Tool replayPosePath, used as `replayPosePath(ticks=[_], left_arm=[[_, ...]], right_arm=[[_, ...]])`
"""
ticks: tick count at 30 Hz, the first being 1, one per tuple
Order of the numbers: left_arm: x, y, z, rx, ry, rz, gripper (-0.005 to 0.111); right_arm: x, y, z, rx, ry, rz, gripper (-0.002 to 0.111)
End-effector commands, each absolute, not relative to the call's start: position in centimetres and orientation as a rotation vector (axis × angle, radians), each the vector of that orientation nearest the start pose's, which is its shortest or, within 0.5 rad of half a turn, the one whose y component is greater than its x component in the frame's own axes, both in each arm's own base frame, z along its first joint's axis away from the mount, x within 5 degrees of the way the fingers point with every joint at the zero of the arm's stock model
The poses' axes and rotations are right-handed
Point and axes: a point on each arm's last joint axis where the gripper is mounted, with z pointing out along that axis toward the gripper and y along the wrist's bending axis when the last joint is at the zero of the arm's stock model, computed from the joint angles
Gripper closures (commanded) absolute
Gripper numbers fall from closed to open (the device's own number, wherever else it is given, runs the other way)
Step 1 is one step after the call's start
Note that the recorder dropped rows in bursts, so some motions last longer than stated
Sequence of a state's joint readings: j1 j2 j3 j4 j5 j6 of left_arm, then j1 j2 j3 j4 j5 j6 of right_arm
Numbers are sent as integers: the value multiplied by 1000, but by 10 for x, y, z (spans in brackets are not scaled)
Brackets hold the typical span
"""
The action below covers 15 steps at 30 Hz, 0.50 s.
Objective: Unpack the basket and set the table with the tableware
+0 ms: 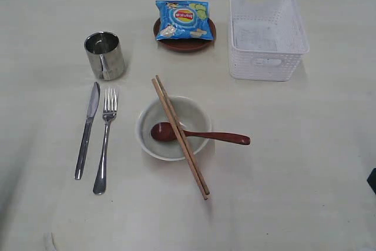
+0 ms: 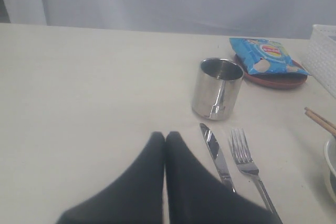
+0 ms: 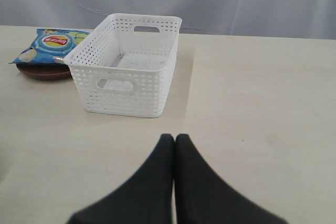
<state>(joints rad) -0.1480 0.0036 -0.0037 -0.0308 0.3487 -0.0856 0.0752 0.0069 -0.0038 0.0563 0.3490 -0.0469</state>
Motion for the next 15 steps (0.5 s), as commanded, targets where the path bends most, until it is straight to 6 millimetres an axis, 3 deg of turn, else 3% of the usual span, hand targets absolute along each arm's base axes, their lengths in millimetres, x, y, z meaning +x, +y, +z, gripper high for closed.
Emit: replayPosePath(ticks=[1,15], left_arm=[[53,-9,182,46,1834,-195,107],[53,-9,182,46,1834,-195,107]], right_arm=[[53,5,182,-81,1829,62,109],[53,5,182,-76,1829,66,109]])
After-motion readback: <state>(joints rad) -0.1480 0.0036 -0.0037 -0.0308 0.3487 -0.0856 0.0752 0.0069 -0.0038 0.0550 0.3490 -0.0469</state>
